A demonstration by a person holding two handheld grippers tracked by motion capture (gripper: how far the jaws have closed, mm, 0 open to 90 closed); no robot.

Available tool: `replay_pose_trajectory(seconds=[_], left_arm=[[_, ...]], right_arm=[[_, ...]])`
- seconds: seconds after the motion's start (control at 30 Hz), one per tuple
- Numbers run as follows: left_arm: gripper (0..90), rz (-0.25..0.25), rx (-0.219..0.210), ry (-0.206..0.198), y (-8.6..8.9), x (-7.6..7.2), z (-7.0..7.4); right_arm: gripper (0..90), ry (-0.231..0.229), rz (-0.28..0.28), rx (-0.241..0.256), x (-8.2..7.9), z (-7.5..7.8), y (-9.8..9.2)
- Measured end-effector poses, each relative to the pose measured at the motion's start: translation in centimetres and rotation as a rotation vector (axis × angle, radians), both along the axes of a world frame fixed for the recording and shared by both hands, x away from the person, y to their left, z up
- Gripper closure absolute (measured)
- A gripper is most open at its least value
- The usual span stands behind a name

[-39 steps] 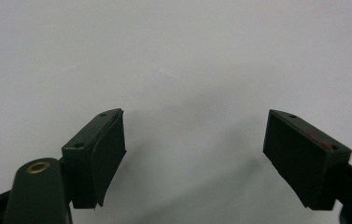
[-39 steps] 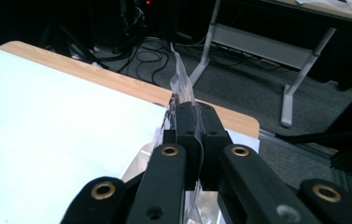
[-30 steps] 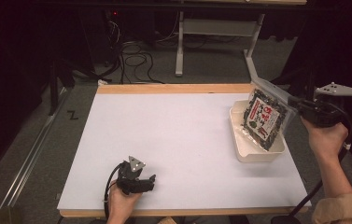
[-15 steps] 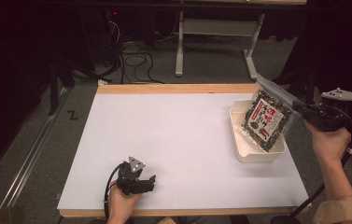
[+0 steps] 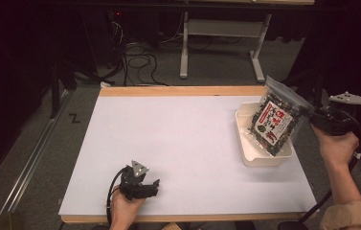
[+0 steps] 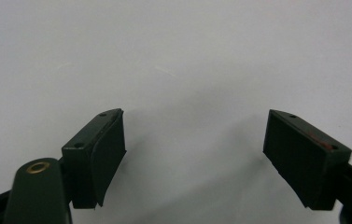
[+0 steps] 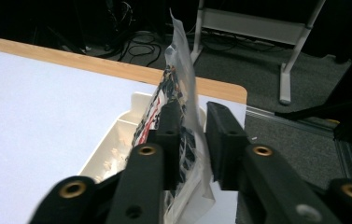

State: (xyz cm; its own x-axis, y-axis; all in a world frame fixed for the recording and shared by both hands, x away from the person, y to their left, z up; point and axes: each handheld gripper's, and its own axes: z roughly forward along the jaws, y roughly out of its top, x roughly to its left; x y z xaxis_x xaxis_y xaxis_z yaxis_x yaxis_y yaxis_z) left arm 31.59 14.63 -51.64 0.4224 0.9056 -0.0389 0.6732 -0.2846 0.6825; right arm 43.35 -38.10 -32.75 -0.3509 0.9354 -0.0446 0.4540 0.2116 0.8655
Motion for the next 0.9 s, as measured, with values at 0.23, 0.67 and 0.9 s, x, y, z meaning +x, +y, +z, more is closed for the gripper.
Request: replay_pose_trajectory(seconds=[0.23,0.67,0.9], left_arm=[[21.4,-0.002,-0.003,-0.003,0.1,-0.1,0.1],[21.4,-0.005,-0.002,-0.005,0.0,-0.1,0.1],[21.4,0.001,-0.006,-0.010,0.2,-0.2,0.2]], right_arm=[[53.9,0.022,-0.016,0.007,0.1,-0.1,-0.2],[43.3,0.016,-0.022,0.010,-1.0,-0.1,-1.2],[42.1,-0.020,-0.010,0.017,-2.5,0.3,-1.4]])
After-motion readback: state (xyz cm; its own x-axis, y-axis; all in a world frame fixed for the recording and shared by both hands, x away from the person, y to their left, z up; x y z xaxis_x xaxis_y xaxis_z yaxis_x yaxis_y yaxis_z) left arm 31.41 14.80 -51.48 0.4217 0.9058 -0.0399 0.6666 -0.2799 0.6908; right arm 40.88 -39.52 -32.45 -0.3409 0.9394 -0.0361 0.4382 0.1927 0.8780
